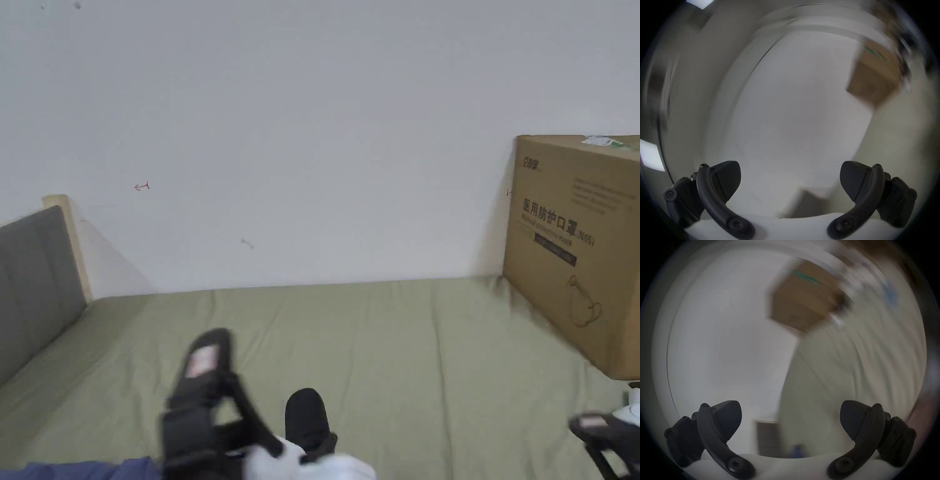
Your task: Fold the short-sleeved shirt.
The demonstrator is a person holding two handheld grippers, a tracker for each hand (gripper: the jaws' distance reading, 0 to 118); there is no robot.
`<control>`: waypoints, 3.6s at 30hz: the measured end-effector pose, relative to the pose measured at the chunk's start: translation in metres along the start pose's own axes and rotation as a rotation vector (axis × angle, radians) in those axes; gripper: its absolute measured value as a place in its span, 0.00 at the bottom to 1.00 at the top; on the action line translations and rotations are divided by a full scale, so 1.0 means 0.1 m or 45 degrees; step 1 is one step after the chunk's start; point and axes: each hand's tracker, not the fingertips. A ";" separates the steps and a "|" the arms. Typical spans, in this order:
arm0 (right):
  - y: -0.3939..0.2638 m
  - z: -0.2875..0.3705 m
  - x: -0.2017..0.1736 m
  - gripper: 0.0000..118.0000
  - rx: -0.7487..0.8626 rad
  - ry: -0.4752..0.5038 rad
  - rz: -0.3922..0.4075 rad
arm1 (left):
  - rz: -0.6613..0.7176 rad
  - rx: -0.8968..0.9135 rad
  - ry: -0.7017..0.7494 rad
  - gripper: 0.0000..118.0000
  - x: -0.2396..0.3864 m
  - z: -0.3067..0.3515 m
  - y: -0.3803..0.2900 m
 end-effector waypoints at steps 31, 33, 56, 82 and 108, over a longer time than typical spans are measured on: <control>-1.31 0.46 -0.64 1.00 0.540 0.230 2.154 | 1.668 -0.636 -0.310 1.00 -0.52 -0.15 -0.63; -1.33 0.48 -0.64 1.00 0.543 0.253 2.158 | 1.653 -0.622 -0.295 1.00 -0.54 -0.14 -0.58; -1.34 0.53 -0.65 1.00 0.545 0.228 2.102 | 1.647 -0.615 -0.307 1.00 -0.56 -0.09 -0.52; -1.36 0.54 -0.66 0.00 0.477 0.227 2.094 | 1.591 -0.704 -0.355 0.00 -0.54 -0.17 -0.60; -2.87 -0.04 -0.40 0.00 -0.276 0.476 2.124 | 1.606 -1.228 -0.155 0.00 -1.00 0.74 -2.37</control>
